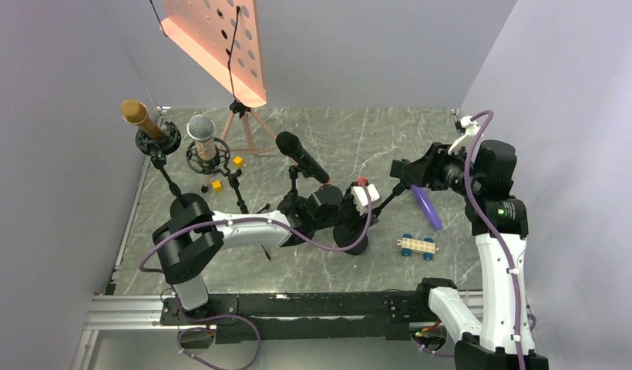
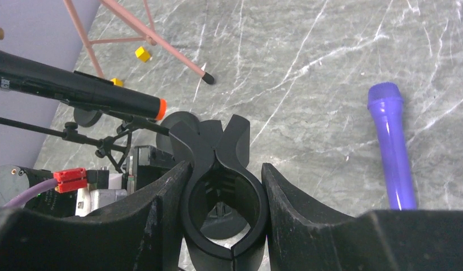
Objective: Remove the microphone from the stand
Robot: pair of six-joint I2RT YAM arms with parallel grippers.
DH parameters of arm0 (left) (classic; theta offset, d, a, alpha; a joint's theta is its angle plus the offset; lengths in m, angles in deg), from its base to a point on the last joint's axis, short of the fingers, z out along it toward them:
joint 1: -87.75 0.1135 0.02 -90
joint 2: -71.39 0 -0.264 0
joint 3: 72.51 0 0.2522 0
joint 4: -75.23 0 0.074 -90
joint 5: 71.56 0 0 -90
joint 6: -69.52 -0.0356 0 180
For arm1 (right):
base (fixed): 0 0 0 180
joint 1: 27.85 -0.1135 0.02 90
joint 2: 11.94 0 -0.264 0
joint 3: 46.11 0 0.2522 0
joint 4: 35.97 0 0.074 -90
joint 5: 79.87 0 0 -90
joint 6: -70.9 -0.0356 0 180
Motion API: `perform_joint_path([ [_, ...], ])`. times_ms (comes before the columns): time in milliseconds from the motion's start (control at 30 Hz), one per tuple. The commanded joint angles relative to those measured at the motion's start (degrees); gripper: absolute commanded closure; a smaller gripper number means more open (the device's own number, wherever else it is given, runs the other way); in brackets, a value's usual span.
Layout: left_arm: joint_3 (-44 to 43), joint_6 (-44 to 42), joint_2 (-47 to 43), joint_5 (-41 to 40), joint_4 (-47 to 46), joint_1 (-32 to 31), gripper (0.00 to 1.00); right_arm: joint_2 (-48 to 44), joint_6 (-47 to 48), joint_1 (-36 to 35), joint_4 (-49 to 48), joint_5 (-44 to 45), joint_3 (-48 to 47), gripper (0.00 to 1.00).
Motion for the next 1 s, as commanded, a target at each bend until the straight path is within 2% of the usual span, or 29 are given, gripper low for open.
perform_joint_path([
  [0,-2.91,0.93,0.67,-1.09,-4.70,-0.26,0.50,-0.40,-4.62,0.26,-1.44,0.54,-2.11,1.00],
  [133,-3.42,-0.23,0.98,5.81,-5.32,0.28,0.80,-0.41,-3.39,0.26,-1.80,-1.12,-0.09,1.00],
  [267,-2.80,-2.38,0.19,16.72,-5.54,2.14,1.00,1.16,3.91,0.26,-0.49,-9.02,0.83,1.00],
  [300,-2.36,-3.04,-0.50,20.77,-5.07,2.84,1.00,1.46,8.32,0.26,1.31,-13.55,0.94,1.00],
  [400,-1.23,-5.87,-2.41,31.47,-1.58,5.25,1.00,1.28,19.37,0.26,5.49,-19.40,1.26,1.00],
  [500,0.68,-9.35,-4.27,35.98,2.13,6.38,1.00,1.08,25.72,0.26,9.57,-22.50,0.89,1.00],
  [600,2.03,-12.00,-5.29,37.10,3.90,6.51,1.00,2.49,27.94,0.18,12.76,-24.74,0.46,0.99],
  [700,1.77,-11.65,-4.93,36.87,4.29,6.43,1.00,6.02,30.15,-0.10,16.69,-28.06,-1.16,0.70],
  [767,1.23,-11.89,-4.37,36.74,4.61,6.35,1.00,8.51,32.68,-1.08,20.22,-29.64,-2.62,0.59],
  [833,0.65,-12.58,-3.93,36.38,4.97,6.34,1.00,10.71,34.10,-3.60,22.63,-28.25,-3.88,0.56],
  [967,-0.63,-14.33,-3.43,36.34,6.52,6.34,1.00,12.79,35.02,-7.36,24.23,-25.67,-4.95,0.58],
])
